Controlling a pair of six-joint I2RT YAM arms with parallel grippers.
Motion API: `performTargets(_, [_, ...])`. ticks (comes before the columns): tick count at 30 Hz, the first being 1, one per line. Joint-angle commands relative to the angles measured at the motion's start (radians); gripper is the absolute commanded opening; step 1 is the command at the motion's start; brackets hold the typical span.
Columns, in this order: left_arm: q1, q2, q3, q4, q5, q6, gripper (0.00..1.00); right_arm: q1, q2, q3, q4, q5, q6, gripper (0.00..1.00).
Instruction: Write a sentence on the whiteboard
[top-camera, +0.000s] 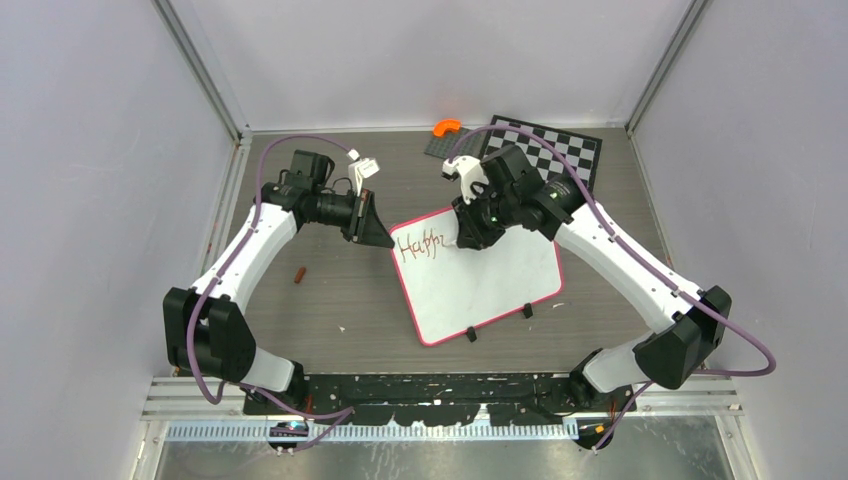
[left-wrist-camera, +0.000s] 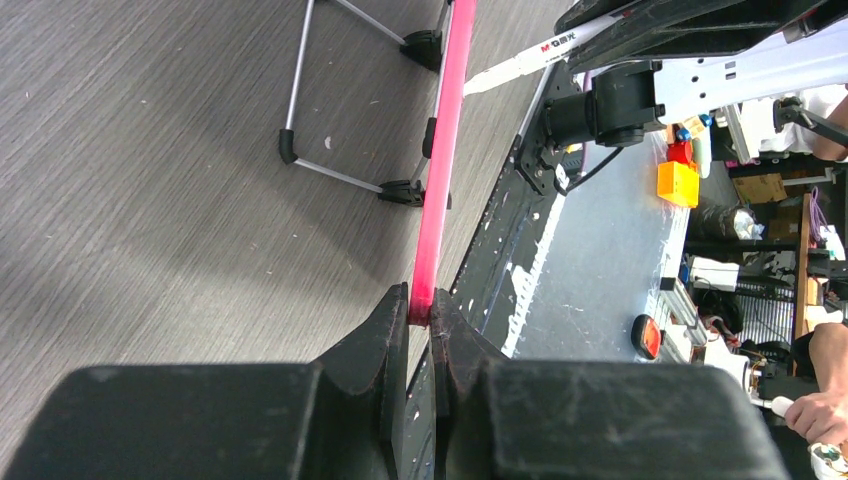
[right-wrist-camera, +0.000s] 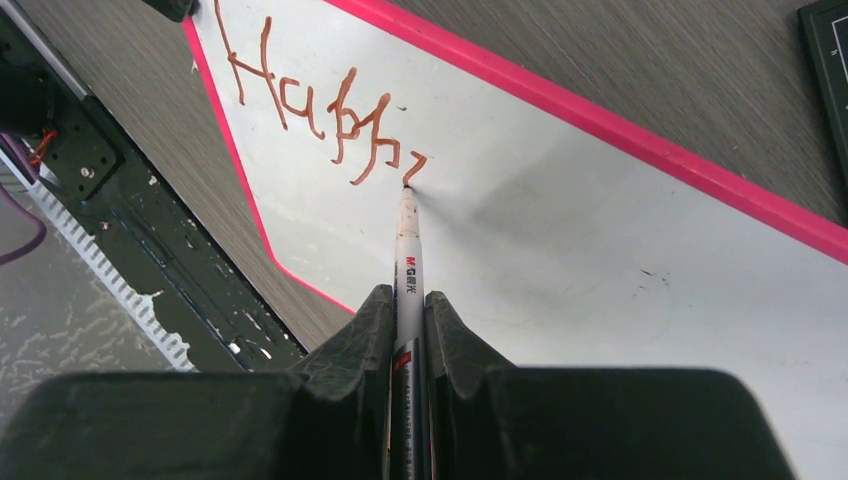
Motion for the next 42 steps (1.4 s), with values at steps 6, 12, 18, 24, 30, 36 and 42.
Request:
performTargets(6, [-0.004, -0.027, 0.009, -0.003, 0.048, -0.01, 0.0, 0.0, -0.033, 0.067, -0.014, 0.044, -0.045, 0.0])
performTargets(12, [-0.005, -0.029, 0.01, -0.004, 0.05, -0.01, 0.0, -0.001, -0.019, 0.115, -0.008, 0.032, -0.037, 0.0])
performTargets(18, [-0.005, -0.032, 0.009, -0.004, 0.05, -0.01, 0.0, -0.001, 0.005, 0.115, 0.013, 0.03, -0.035, 0.0])
performTargets(24, [-0.005, -0.036, 0.003, -0.005, 0.047, -0.01, 0.0, 0.0, 0.02, 0.095, 0.032, 0.045, -0.04, 0.0])
performTargets(30, [-0.004, -0.029, 0.006, -0.004, 0.047, -0.01, 0.0, -0.001, 0.0, 0.064, 0.029, 0.054, -0.04, 0.0])
performTargets(36, [-0.005, -0.023, 0.01, -0.005, 0.051, -0.01, 0.0, 0.0, -0.035, 0.071, 0.009, 0.051, -0.033, 0.0])
performTargets(42, [-0.005, -0.025, 0.009, -0.004, 0.053, -0.012, 0.0, -0.004, -0.057, 0.057, 0.011, 0.054, -0.035, 0.0])
